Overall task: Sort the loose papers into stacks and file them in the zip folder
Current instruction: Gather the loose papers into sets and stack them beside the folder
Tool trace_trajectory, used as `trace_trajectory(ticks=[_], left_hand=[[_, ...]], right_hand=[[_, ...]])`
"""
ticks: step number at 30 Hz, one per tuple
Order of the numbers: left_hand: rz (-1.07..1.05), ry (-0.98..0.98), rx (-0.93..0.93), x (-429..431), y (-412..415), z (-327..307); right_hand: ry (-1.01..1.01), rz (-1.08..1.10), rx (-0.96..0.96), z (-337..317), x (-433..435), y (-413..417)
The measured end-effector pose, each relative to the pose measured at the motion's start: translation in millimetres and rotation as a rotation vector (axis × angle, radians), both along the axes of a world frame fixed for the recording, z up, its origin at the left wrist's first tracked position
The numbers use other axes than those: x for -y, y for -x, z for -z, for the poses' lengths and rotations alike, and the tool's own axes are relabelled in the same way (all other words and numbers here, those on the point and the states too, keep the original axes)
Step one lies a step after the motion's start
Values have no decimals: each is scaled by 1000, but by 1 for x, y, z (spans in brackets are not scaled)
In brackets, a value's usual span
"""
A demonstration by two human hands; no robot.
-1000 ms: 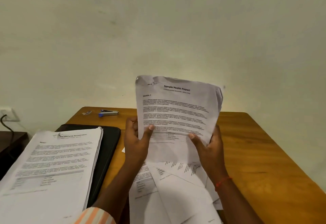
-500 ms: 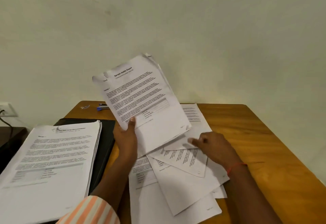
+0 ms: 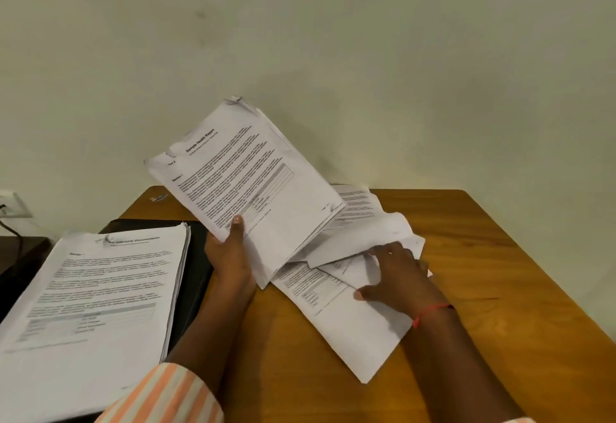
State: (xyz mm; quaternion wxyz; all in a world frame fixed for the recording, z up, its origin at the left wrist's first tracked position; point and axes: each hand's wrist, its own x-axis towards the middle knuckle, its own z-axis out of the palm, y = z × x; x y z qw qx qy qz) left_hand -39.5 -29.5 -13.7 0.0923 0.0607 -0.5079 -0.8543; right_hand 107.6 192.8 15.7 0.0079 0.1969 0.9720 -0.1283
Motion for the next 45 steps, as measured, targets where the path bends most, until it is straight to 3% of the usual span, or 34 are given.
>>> trace_trajectory(ticks=[2, 6, 11, 12, 15, 16, 20, 23, 25, 28, 30, 34, 39, 45], left_hand=[[5, 11, 9, 1, 1, 1], [4, 24, 16, -1, 0, 0], [26, 31, 5, -2, -5, -1], [30, 30, 5, -2, -6, -2], [44, 47, 15, -1, -5, -1], [48, 58, 12, -1, -5, -1], [44, 79, -12, -3, -5, -3], [44, 86, -15, -3, -5, -3], [39, 87, -18, -2, -6, -4], [25, 76, -8, -2, -6, -5], [31, 68, -11, -2, -5, -6], [26, 54, -14, -2, -6, -8], [46, 43, -1, -2, -5, -6], [55, 45, -2, -4, -5, -5]], right_hand=[[47, 34, 21, 3, 6, 1], [35, 61, 294, 13, 8, -1], [367, -27, 158, 5, -13, -1], [350, 4, 120, 4, -17, -2], [-114, 259, -2, 9, -23, -4], [-183, 343, -35, 10, -24, -3], [77, 467, 30, 14, -3, 6], [70, 366, 174, 23, 14, 19], [85, 254, 156, 24, 7, 23], [280, 110, 128, 12, -22, 14], [375, 133, 76, 7, -38, 5], [-15, 328, -93, 12, -49, -1], [51, 432, 41, 30, -42, 9], [30, 435, 35, 34, -46, 10]])
